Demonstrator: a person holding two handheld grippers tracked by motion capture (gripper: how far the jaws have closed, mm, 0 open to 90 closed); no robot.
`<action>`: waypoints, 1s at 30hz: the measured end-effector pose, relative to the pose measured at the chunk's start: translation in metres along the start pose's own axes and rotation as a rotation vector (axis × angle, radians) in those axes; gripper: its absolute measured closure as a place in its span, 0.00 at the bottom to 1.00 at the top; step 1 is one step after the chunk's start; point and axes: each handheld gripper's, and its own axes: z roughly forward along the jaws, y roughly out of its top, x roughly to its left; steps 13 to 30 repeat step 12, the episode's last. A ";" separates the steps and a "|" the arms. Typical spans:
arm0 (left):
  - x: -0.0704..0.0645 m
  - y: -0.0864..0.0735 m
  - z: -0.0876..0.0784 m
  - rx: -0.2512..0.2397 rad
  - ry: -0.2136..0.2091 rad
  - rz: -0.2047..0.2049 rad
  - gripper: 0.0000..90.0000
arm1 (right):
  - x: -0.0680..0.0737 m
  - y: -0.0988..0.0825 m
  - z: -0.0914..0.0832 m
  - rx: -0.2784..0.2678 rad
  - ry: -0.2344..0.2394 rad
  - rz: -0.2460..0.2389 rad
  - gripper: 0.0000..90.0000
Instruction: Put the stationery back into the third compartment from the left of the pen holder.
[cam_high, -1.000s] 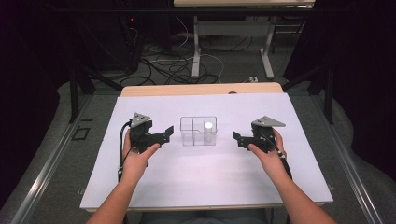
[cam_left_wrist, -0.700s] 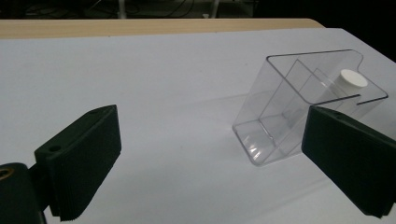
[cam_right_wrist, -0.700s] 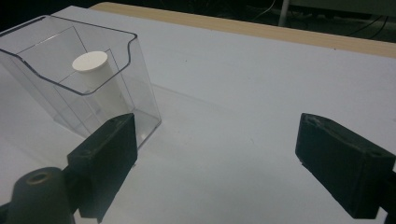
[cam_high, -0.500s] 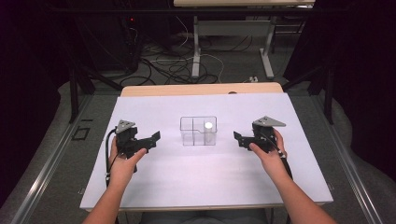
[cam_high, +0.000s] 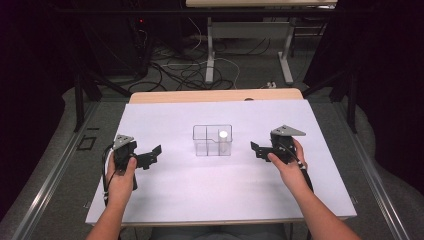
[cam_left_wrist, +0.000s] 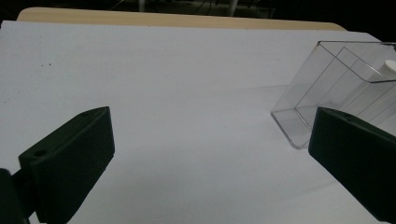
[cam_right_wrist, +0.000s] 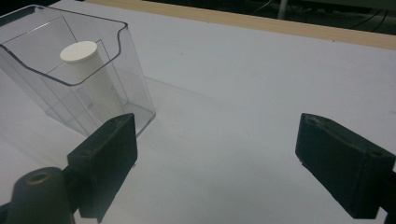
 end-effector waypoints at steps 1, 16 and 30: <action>0.001 -0.001 0.000 -0.002 0.000 -0.006 0.01 | 0.000 0.000 0.000 -0.001 0.000 0.000 0.13; 0.008 -0.005 0.003 0.006 0.021 -0.017 0.01 | -0.004 -0.002 0.002 0.011 -0.005 -0.003 0.13; 0.008 -0.005 0.003 0.006 0.021 -0.017 0.01 | -0.004 -0.002 0.002 0.011 -0.005 -0.003 0.13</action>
